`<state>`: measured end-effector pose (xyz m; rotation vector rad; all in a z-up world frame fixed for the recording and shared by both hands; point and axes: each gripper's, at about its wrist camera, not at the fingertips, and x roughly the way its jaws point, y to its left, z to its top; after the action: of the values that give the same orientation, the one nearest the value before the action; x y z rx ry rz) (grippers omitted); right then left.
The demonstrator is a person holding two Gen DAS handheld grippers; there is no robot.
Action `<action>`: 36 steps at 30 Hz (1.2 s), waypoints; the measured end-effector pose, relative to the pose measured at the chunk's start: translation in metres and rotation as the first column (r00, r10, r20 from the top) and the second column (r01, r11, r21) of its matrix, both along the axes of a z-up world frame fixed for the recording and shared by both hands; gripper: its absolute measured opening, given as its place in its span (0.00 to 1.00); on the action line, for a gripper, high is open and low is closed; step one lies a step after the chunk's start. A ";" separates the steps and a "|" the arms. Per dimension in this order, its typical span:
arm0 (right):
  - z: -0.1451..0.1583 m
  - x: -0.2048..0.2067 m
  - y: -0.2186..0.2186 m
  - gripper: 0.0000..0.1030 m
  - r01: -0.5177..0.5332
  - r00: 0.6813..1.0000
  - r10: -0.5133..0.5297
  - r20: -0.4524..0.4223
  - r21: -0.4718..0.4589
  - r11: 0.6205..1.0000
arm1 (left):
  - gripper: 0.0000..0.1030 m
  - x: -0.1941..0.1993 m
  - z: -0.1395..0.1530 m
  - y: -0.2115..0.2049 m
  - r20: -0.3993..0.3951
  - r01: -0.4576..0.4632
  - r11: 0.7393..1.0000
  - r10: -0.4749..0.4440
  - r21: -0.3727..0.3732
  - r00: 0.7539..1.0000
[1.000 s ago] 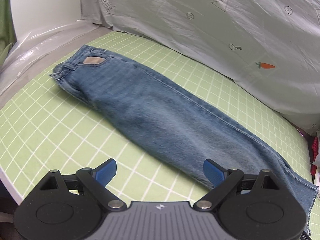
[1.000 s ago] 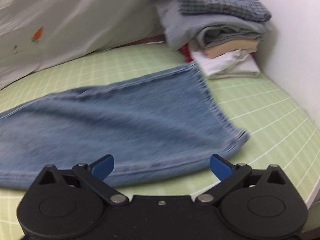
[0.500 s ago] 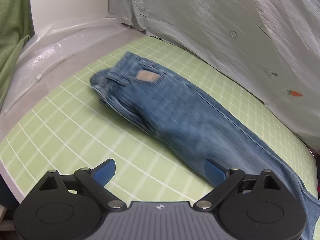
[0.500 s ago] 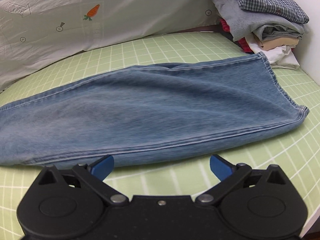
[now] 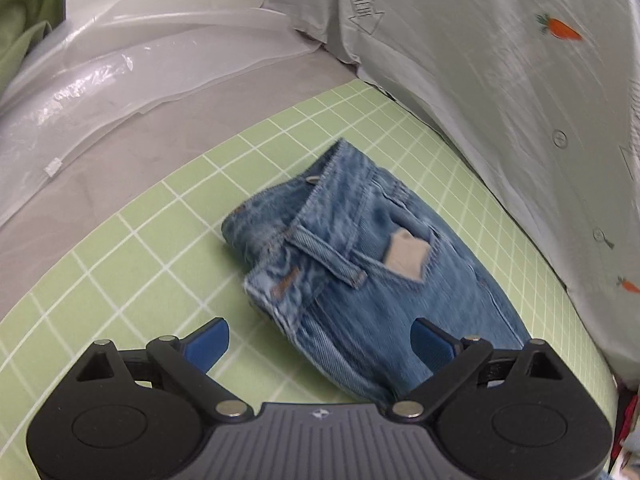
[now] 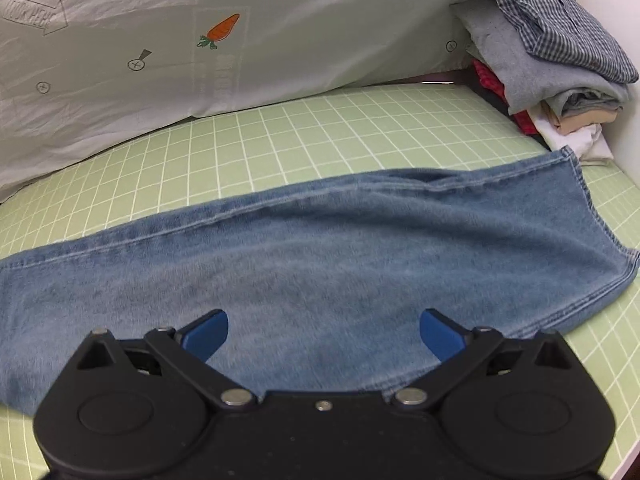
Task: Fold clothes
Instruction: 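Grasp the jeans waistband with the left gripper, fold it over, release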
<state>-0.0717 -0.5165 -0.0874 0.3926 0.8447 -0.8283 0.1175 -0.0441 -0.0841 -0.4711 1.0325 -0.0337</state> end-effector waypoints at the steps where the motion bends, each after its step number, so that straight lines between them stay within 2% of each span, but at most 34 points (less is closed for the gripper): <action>1: 0.002 0.005 -0.001 1.00 0.016 1.000 -0.016 -0.007 -0.001 1.000 | 0.94 0.005 -0.005 0.002 -0.007 -0.008 1.000 0.008 -0.008 1.000; 6: 0.007 0.028 0.004 1.00 0.036 0.999 -0.036 -0.018 0.017 0.999 | 0.94 0.022 -0.024 0.011 -0.015 -0.029 0.998 0.028 -0.060 0.999; 12: 0.005 0.034 0.021 1.00 0.006 0.995 -0.010 -0.103 -0.040 0.999 | 0.91 0.035 -0.033 0.020 0.013 -0.024 0.993 0.025 -0.114 1.000; 13: 0.004 0.034 0.022 1.00 0.008 0.993 -0.013 -0.113 -0.045 0.999 | 0.86 0.038 -0.033 0.020 0.017 -0.018 0.993 0.020 -0.114 1.000; 14: 0.004 0.033 0.023 1.00 0.013 0.993 -0.018 -0.118 -0.047 0.999 | 0.75 0.040 -0.032 0.021 0.020 -0.017 0.993 0.019 -0.115 1.000; 15: 0.004 0.031 0.023 1.00 0.018 0.992 -0.024 -0.120 -0.049 0.999 | 0.71 0.043 -0.031 0.022 0.019 -0.021 0.993 0.023 -0.119 1.000; 17: 0.006 0.027 0.021 1.00 0.027 0.992 -0.034 -0.119 -0.061 0.998 | 0.45 0.046 -0.029 0.025 0.027 -0.023 0.991 0.026 -0.132 0.999; 19: 0.007 0.022 0.020 1.00 0.042 0.993 -0.049 -0.108 -0.068 0.997 | 0.30 0.048 -0.023 0.027 0.044 -0.014 0.987 0.022 -0.161 0.999; 20: 0.008 0.019 0.019 1.00 0.050 0.994 -0.056 -0.098 -0.068 0.996 | 0.28 0.047 -0.019 0.027 0.056 -0.009 0.985 0.019 -0.172 0.998; 29: 0.004 -0.020 0.006 1.00 0.123 0.992 -0.123 0.018 -0.033 0.992 | 0.24 0.021 0.045 -0.017 0.226 0.117 0.982 -0.081 -0.151 0.971; 36: 0.004 -0.070 -0.020 1.00 0.167 0.982 -0.166 0.090 -0.004 0.986 | 0.23 -0.004 0.094 -0.094 0.310 0.218 0.974 -0.188 -0.064 0.932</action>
<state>-0.1419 -0.5368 -0.0830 0.4918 0.7300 -0.9633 0.1136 -0.1379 0.0097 -0.4295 0.7758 -0.3337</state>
